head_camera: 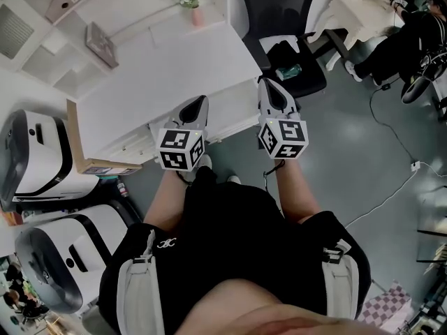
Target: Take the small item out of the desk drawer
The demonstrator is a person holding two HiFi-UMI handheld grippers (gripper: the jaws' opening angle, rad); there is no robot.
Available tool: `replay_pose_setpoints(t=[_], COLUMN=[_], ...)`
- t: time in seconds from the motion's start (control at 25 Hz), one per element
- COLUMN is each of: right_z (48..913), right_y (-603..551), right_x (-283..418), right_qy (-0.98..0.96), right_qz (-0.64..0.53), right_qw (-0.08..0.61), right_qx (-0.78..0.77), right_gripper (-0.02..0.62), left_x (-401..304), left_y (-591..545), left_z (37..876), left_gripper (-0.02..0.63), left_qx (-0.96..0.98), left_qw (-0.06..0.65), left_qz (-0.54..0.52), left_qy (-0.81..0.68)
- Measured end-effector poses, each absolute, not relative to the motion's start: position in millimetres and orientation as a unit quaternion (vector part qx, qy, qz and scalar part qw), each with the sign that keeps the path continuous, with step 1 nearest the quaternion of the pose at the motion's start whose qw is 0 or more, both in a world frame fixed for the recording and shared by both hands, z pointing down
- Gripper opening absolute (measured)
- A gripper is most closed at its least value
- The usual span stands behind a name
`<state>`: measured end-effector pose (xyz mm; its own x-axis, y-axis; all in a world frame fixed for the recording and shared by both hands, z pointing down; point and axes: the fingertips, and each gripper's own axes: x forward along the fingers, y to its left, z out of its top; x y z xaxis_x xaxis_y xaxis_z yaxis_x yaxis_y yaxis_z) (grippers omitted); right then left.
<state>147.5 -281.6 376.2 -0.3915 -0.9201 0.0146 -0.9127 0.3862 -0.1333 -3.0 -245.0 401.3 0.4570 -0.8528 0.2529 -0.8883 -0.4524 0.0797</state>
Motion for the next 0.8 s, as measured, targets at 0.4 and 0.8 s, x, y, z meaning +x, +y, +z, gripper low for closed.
replay_pose_setpoints(t=[0.4, 0.8], right_z=[376.4, 400.7], right_y=[-332.7, -366.2], right_x=[128.4, 81.9], right_qy=[0.82, 0.854], right_qz=[-0.046, -0.045], right_qw=[0.01, -0.072], right_qx=[-0.57, -0.513], right_gripper=[-0.003, 0.098], left_x=[-22.7, -49.0], left_y=[-314.5, -354.7], left_z=[395.4, 399.0], left_gripper=[0.015, 0.015], left_qx=[0.866, 0.872], left_qw=[0.099, 0.115], left_qz=[0.072, 0.049], left_qy=[-0.485, -0.474])
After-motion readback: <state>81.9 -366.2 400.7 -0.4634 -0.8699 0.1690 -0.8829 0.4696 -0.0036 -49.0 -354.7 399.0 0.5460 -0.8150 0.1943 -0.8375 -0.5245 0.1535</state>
